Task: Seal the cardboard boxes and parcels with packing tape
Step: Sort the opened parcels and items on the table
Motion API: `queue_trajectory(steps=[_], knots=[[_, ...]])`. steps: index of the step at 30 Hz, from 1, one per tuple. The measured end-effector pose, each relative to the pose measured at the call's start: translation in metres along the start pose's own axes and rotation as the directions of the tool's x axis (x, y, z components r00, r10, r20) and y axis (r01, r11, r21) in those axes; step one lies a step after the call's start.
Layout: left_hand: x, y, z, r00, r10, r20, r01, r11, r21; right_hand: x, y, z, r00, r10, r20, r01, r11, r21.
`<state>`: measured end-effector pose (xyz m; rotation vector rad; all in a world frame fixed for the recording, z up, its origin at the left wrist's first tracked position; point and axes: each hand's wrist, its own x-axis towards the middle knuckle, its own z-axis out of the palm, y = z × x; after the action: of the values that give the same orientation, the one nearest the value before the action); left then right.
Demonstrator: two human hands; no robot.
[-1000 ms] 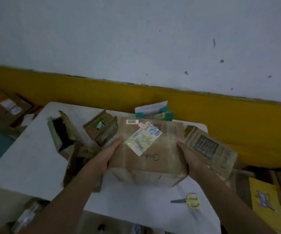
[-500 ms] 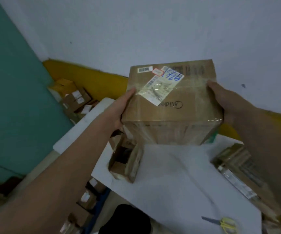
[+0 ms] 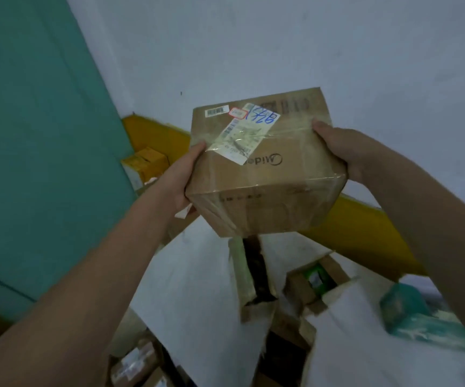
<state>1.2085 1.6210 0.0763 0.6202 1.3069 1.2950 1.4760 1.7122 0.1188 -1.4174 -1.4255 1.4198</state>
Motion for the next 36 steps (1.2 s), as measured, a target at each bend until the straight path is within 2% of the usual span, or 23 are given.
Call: queue_trajectory(steps=[5,11,14,18,21,23,25,28,30,32,34,36], knots=[[0.090,0.017,-0.076,0.993,-0.040,-0.109,0.030,0.995,-0.094,0.126,-0.011,0.101,0.997,-0.023,0.075,0.032,0.993,-0.117],[0.188,-0.021,-0.126,0.971,-0.079,-0.226,0.032,0.978,-0.205,0.239,0.025,0.172,0.999,-0.024,0.036,0.036,0.922,-0.386],[0.219,-0.059,-0.134,0.951,-0.109,-0.290,0.026,0.961,-0.276,0.288,0.044,0.193,0.992,-0.108,0.066,0.126,0.818,-0.561],[0.234,-0.102,-0.120,0.927,-0.165,-0.337,0.023,0.922,-0.388,0.338,0.063,0.215,0.971,-0.197,0.134,0.232,0.663,-0.711],[0.241,-0.130,-0.101,0.921,-0.210,-0.327,0.072,0.919,-0.388,0.364,0.093,0.225,0.974,-0.158,0.163,0.223,0.537,-0.813],[0.241,-0.145,-0.083,0.896,-0.232,-0.378,0.138,0.956,-0.259,0.370,0.121,0.231,0.985,-0.070,0.161,0.175,0.413,-0.894],[0.237,-0.155,-0.068,0.859,-0.198,-0.473,0.189,0.980,-0.067,0.369,0.142,0.235,0.985,-0.079,0.156,0.174,0.336,-0.926],[0.242,-0.160,-0.067,0.836,-0.174,-0.520,0.192,0.981,-0.019,0.371,0.142,0.234,0.974,-0.130,0.183,0.217,0.329,-0.919],[0.245,-0.161,-0.071,0.842,-0.175,-0.511,0.207,0.978,0.006,0.374,0.140,0.232,0.971,-0.117,0.208,0.235,0.321,-0.917],[0.239,-0.155,-0.072,0.856,-0.128,-0.501,0.206,0.973,0.104,0.370,0.143,0.231,0.966,-0.146,0.212,0.248,0.300,-0.921],[0.229,-0.146,-0.077,0.846,0.030,-0.533,0.157,0.941,0.301,0.360,0.148,0.231,0.963,-0.179,0.203,0.247,0.271,-0.930],[0.220,-0.136,-0.083,0.803,0.302,-0.514,-0.014,0.871,0.491,0.343,0.153,0.227,0.962,-0.180,0.207,0.251,0.268,-0.930]])
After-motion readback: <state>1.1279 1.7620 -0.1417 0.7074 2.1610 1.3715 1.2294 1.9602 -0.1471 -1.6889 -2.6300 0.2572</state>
